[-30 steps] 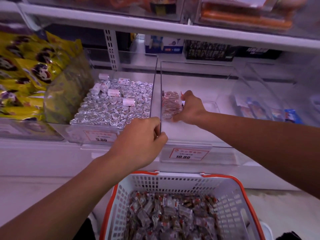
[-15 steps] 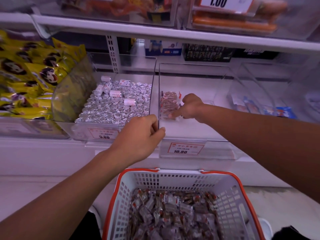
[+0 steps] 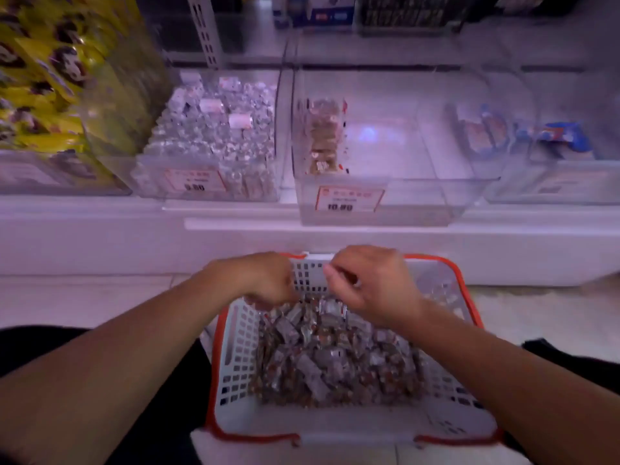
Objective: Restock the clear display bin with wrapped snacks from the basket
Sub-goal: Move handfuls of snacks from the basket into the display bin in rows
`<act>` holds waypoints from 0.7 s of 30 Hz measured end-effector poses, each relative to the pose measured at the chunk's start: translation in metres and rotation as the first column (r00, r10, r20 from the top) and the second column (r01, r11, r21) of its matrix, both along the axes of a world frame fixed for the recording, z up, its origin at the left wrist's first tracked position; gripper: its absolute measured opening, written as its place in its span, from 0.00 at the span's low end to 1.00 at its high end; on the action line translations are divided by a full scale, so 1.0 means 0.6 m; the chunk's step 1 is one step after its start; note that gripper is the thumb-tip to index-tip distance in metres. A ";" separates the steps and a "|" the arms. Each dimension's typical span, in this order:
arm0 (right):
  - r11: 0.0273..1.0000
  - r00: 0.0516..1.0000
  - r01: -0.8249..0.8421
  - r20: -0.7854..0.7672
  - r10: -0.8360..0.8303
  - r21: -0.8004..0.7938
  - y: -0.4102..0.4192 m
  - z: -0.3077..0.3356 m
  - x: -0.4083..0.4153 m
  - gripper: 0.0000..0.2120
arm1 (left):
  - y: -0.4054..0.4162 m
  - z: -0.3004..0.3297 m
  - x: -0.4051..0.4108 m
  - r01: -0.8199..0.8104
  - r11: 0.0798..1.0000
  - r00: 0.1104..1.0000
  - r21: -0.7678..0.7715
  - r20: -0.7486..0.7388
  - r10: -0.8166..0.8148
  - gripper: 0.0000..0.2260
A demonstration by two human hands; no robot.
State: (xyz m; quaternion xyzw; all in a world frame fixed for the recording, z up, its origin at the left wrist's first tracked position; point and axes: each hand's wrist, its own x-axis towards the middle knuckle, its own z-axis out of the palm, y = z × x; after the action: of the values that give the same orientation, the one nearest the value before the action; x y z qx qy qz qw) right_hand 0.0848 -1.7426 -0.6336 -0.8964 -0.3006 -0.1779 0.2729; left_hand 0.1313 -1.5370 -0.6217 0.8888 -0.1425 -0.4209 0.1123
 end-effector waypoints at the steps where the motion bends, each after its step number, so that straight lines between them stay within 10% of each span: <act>1: 0.980 0.967 -0.033 -0.254 -0.018 -0.197 -0.002 -0.065 -0.025 0.04 | -0.013 -0.045 -0.023 -0.018 0.998 0.999 0.055 -0.031 0.020 0.11; 3: 0.865 0.641 -0.177 -0.722 -0.260 -0.469 -0.020 -0.185 -0.074 0.23 | -0.025 -0.141 -0.066 -0.002 0.988 0.998 0.153 -0.064 0.012 0.18; 5: 0.830 0.275 -0.131 -0.824 -0.495 -0.542 -0.053 -0.264 -0.129 0.40 | -0.026 -0.229 -0.119 -0.012 0.986 0.993 0.164 -0.113 0.031 0.26; 8: 0.798 0.144 0.044 -0.787 -0.600 -0.601 -0.103 -0.339 -0.178 0.51 | -0.019 -0.326 -0.187 -0.230 0.959 0.943 0.163 -0.206 0.261 0.44; 10: 0.866 -0.045 0.095 -0.871 -0.488 -0.490 -0.114 -0.358 -0.175 0.39 | -0.014 -0.362 -0.211 -0.337 0.925 0.890 0.176 -0.261 0.374 0.54; 13: 0.884 -0.126 0.398 -0.969 -0.210 -0.244 -0.102 -0.372 -0.159 0.13 | -0.010 -0.399 -0.222 -0.401 0.893 0.840 0.204 -0.308 0.447 0.58; 18: 0.879 0.225 -0.118 -0.874 -0.430 -0.462 -0.065 -0.403 -0.163 0.26 | -0.012 -0.431 -0.221 -0.533 0.808 0.752 0.250 -0.297 0.588 0.56; 21: 0.832 0.332 -0.210 -0.838 -0.434 -0.514 -0.040 -0.411 -0.173 0.17 | -0.022 -0.434 -0.222 -0.682 0.704 0.612 0.198 -0.373 0.698 0.49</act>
State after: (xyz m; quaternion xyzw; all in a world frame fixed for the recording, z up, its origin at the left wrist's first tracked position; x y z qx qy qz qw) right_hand -0.0192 -1.7667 -0.8802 -0.8874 -0.0582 0.4420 0.1171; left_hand -0.0018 -1.5504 -0.8820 0.7638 0.2455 -0.5287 0.2772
